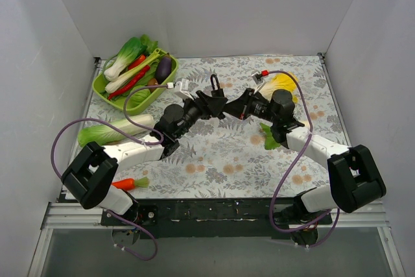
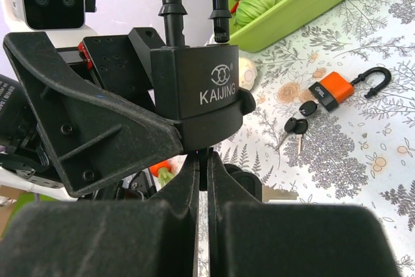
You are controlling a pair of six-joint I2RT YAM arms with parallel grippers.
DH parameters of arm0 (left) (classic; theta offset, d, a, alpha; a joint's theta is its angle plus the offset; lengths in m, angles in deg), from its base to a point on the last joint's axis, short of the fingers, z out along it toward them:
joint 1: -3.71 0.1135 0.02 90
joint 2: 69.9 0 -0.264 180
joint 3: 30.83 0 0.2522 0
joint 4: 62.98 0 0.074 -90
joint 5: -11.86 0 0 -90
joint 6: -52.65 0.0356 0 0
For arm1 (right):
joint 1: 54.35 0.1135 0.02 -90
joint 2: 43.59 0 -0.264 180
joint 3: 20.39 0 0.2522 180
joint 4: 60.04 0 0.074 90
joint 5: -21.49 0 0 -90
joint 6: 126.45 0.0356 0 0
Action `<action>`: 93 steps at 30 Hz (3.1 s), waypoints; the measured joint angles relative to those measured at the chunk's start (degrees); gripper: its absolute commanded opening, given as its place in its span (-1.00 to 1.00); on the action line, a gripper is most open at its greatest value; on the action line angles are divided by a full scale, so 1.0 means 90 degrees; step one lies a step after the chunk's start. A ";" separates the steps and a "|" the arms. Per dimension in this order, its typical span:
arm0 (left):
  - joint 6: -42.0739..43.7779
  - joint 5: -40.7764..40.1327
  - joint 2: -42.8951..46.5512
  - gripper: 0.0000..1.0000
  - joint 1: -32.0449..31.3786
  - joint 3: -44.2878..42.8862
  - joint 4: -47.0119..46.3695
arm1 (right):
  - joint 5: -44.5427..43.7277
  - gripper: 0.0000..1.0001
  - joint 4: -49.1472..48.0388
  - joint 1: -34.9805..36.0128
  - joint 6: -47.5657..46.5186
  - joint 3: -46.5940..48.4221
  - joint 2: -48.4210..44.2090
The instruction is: Unlock with the key
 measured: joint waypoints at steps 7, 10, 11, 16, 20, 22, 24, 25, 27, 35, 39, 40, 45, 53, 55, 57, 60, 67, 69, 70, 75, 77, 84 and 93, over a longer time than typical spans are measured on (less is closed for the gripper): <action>0.0070 0.0053 0.0095 -1.00 0.0002 0.0012 -0.0083 | 0.0177 -0.97 -0.0223 -0.0049 0.0126 -0.0002 -0.0012; 0.0044 0.0015 0.0131 -1.00 0.0002 -0.0070 0.0182 | 0.0180 -0.97 -0.0194 -0.0049 0.0061 -0.0002 -0.0024; 0.0024 -0.0010 0.0138 -1.00 0.0000 -0.0146 0.0357 | 0.0148 -0.95 -0.0158 -0.0051 0.0022 -0.0002 -0.0034; -0.0068 -0.0066 0.0141 -1.00 -0.0063 -0.0712 0.1586 | 0.0041 -0.03 0.0126 -0.0097 -0.0359 -0.0002 -0.0216; -0.0486 0.0318 0.0129 -1.00 0.0095 -0.0804 0.1950 | -0.0063 0.28 0.0362 -0.0206 -0.0784 -0.0175 -0.0568; -0.0610 0.0639 0.0053 -1.00 0.0253 -0.0804 0.2064 | -0.0100 0.34 0.0389 -0.0255 -0.0947 -0.0296 -0.0750; -0.0663 0.1049 -0.0083 -1.00 0.0457 -0.0801 0.2234 | -0.0121 0.35 0.0478 -0.0272 -0.1139 -0.0345 -0.0937; -0.0668 0.1231 -0.0153 -1.00 0.0542 -0.0794 0.2314 | -0.0121 0.37 0.0520 -0.0272 -0.1251 -0.0355 -0.1032; -0.0571 0.1603 -0.0228 -1.00 0.0709 -0.0748 0.2463 | -0.0097 0.41 0.0695 -0.0272 -0.1474 -0.0386 -0.1268; 0.0750 0.3599 -0.0022 -1.00 0.0988 -0.0695 0.2892 | 0.0488 0.52 0.1367 -0.0272 -0.2203 -0.0136 -0.1831; 0.1389 0.5010 0.0287 -1.00 0.0984 -0.0695 0.3172 | 0.1326 0.51 0.1231 -0.0282 -0.2234 0.0432 -0.1593; 0.1481 0.5248 0.0345 -1.00 0.0976 -0.0695 0.3225 | 0.1474 0.52 0.1180 -0.0282 -0.2237 0.0525 -0.1542; 0.1802 0.6254 0.0624 -1.00 0.0986 -0.0695 0.3342 | 0.2055 0.52 0.1241 -0.0282 -0.2438 0.0845 -0.1457; 0.1887 0.6868 0.0680 -1.00 0.1042 -0.0588 0.3164 | 0.2475 0.48 0.1744 -0.0284 -0.2844 0.0896 -0.1457; 0.1846 0.6902 0.0680 -1.00 0.1083 -0.0483 0.3072 | 0.2550 0.48 0.1914 -0.0282 -0.2946 0.0896 -0.1457; 0.1795 0.6914 0.0680 -1.00 0.1105 -0.0376 0.2968 | 0.2599 0.47 0.2108 -0.0282 -0.3075 0.0896 -0.1457; 0.1717 0.6924 0.0680 -1.00 0.1127 -0.0289 0.2849 | 0.2618 0.43 0.2327 -0.0284 -0.3215 0.0896 -0.1457; 0.1630 0.6931 0.0680 -1.00 0.1168 -0.0289 0.2635 | 0.2659 0.15 0.2645 -0.0282 -0.3427 0.0877 -0.1457; 0.1615 0.6931 0.0680 -1.00 0.1171 -0.0289 0.2608 | 0.2669 0.10 0.2715 -0.0282 -0.3487 0.0865 -0.1457; 0.1608 0.6936 0.0680 -1.00 0.1183 -0.0289 0.2599 | 0.2667 0.08 0.2732 -0.0282 -0.3526 0.0852 -0.1457; 0.1596 0.6963 0.0680 -1.00 0.1202 -0.0284 0.2577 | 0.2642 -0.09 0.2909 -0.0289 -0.3711 0.0843 -0.1455; 0.1625 0.6958 0.0680 -1.00 0.1205 -0.0284 0.2625 | 0.2630 -0.13 0.2965 -0.0296 -0.3750 0.0843 -0.1455; 0.2152 0.6436 0.0724 -1.00 0.1207 -0.0287 0.3313 | 0.2514 -0.47 0.3150 -0.0330 -0.3895 0.0843 -0.1413; 0.2565 0.5144 0.0726 -1.00 0.1231 -0.0304 0.3978 | 0.2535 -0.39 0.3315 -0.0248 -0.3825 0.0843 -0.1188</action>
